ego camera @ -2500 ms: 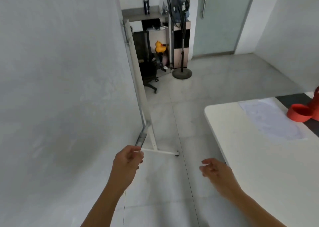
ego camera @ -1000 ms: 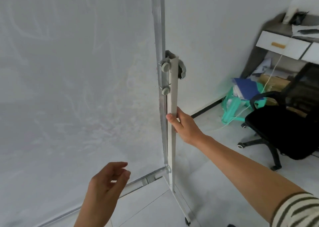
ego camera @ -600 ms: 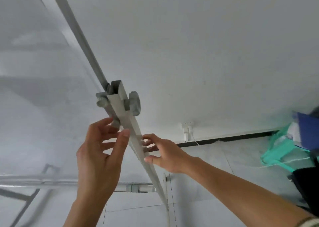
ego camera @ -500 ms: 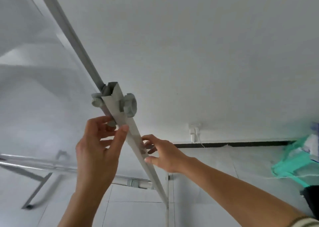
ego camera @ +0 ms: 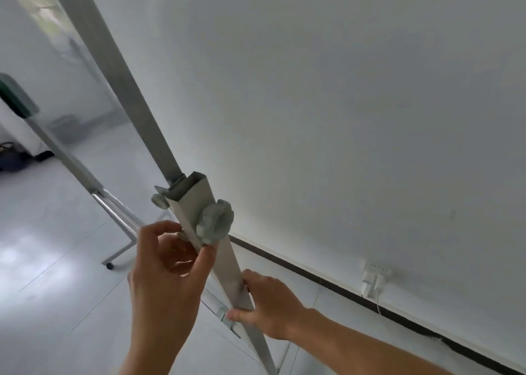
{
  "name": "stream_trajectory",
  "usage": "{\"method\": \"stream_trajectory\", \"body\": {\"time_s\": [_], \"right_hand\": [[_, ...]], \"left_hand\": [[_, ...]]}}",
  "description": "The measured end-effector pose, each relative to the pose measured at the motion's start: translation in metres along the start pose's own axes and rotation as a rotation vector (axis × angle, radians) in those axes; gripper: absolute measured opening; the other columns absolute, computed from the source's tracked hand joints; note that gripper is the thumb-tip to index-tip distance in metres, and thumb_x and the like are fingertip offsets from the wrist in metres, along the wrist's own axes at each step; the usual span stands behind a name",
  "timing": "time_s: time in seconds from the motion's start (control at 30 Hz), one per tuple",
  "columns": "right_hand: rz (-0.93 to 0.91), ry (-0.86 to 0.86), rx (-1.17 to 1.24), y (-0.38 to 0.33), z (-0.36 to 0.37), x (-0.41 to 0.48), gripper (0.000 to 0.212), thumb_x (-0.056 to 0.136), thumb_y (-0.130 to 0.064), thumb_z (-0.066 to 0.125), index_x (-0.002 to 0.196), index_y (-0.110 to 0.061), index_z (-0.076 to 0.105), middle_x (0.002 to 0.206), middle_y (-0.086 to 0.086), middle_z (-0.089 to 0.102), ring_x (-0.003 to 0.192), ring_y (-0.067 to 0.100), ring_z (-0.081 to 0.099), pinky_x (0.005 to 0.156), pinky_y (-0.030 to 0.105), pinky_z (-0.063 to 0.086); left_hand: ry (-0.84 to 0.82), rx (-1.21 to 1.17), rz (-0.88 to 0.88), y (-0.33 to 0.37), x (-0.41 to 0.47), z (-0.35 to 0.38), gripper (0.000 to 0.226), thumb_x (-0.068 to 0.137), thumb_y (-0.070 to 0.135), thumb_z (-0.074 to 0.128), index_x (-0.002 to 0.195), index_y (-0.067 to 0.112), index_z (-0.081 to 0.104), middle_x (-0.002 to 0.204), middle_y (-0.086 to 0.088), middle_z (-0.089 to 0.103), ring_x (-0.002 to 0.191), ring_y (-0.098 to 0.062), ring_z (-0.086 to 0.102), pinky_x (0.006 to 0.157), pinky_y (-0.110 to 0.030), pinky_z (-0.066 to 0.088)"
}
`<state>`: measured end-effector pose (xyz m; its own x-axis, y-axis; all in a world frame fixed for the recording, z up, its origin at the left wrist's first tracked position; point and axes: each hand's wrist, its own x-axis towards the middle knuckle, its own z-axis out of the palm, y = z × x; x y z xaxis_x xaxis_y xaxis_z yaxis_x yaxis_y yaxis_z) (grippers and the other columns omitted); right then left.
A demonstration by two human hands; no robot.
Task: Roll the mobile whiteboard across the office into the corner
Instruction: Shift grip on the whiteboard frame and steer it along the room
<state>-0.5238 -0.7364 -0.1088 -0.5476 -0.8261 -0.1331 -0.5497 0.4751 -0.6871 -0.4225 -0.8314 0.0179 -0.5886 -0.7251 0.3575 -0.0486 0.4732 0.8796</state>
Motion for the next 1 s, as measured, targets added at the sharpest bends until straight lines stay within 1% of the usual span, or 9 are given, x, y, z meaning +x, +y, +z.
{"method": "stream_trajectory", "body": {"time_s": [0.07,0.13,0.2,0.33,0.47,0.53,0.63,0.73,1.0], "right_hand": [[-0.040,-0.015,-0.013,0.001,-0.003,0.010,0.060,0.076,-0.054,0.068,0.121,-0.021,0.046,0.114,0.000,0.065,0.095,0.024,0.066,0.087,0.037,0.055],[-0.055,-0.032,-0.006,0.001,-0.003,0.020,0.060,0.076,-0.054,0.068,0.121,-0.020,0.047,0.116,-0.001,0.067,0.095,0.023,0.068,0.089,0.034,0.056],[-0.073,-0.039,-0.004,0.000,-0.001,0.030,0.058,0.077,-0.052,0.068,0.120,-0.019,0.048,0.118,-0.002,0.067,0.097,0.022,0.069,0.090,0.032,0.055],[-0.143,-0.040,-0.044,-0.002,0.004,0.056,0.060,0.078,-0.055,0.065,0.123,-0.020,0.047,0.122,-0.006,0.066,0.100,0.021,0.069,0.093,0.028,0.052],[-0.223,-0.019,-0.066,0.000,0.007,0.084,0.058,0.078,-0.058,0.064,0.120,-0.021,0.049,0.115,-0.006,0.069,0.095,0.020,0.071,0.088,0.026,0.054],[-0.254,-0.019,-0.066,0.003,0.005,0.102,0.058,0.078,-0.059,0.064,0.119,-0.020,0.049,0.113,-0.006,0.070,0.094,0.019,0.071,0.086,0.025,0.055],[-0.280,-0.024,-0.064,0.002,0.003,0.135,0.056,0.078,-0.057,0.065,0.116,-0.019,0.049,0.108,-0.003,0.071,0.091,0.021,0.072,0.083,0.027,0.057],[-0.272,-0.062,-0.045,-0.006,-0.001,0.168,0.054,0.080,-0.053,0.066,0.117,-0.018,0.047,0.109,-0.002,0.071,0.091,0.021,0.071,0.083,0.029,0.057],[-0.237,-0.141,-0.049,-0.032,-0.004,0.276,0.052,0.084,-0.042,0.065,0.121,-0.014,0.042,0.115,0.002,0.068,0.094,0.024,0.070,0.081,0.029,0.055]], "left_hand": [[0.024,0.007,-0.012,-0.001,0.003,0.004,0.046,0.071,0.016,0.080,0.084,0.043,0.045,0.076,-0.001,0.069,0.069,-0.005,0.068,0.057,-0.010,0.053],[0.033,0.053,-0.025,-0.003,0.009,0.004,0.052,0.070,0.016,0.081,0.093,0.045,0.045,0.079,0.002,0.067,0.080,-0.002,0.067,0.060,-0.012,0.055],[0.033,0.090,-0.050,-0.004,0.017,0.003,0.051,0.071,0.015,0.080,0.102,0.040,0.048,0.087,0.004,0.069,0.086,-0.001,0.067,0.061,-0.012,0.056],[0.108,0.134,-0.116,-0.011,0.033,0.006,0.040,0.075,0.010,0.077,0.104,0.028,0.056,0.088,0.008,0.070,0.087,0.000,0.067,0.061,-0.007,0.053],[0.183,0.210,-0.160,-0.015,0.050,0.014,0.034,0.078,0.014,0.075,0.108,0.022,0.059,0.084,0.014,0.071,0.087,0.005,0.067,0.064,-0.004,0.051],[0.210,0.249,-0.178,-0.016,0.064,0.018,0.037,0.079,0.016,0.074,0.112,0.020,0.059,0.089,0.015,0.069,0.089,0.005,0.065,0.066,-0.003,0.050],[0.246,0.291,-0.194,-0.025,0.092,0.022,0.040,0.080,0.019,0.074,0.117,0.013,0.059,0.096,0.007,0.070,0.087,-0.008,0.069,0.075,-0.020,0.060],[0.273,0.282,-0.235,-0.035,0.122,0.021,0.040,0.082,0.019,0.073,0.118,0.012,0.058,0.101,-0.001,0.072,0.091,-0.015,0.070,0.081,-0.039,0.061],[0.306,0.246,-0.273,-0.082,0.223,0.012,0.038,0.085,0.018,0.070,0.119,0.012,0.055,0.103,-0.008,0.069,0.093,-0.024,0.069,0.081,-0.048,0.060]]}}
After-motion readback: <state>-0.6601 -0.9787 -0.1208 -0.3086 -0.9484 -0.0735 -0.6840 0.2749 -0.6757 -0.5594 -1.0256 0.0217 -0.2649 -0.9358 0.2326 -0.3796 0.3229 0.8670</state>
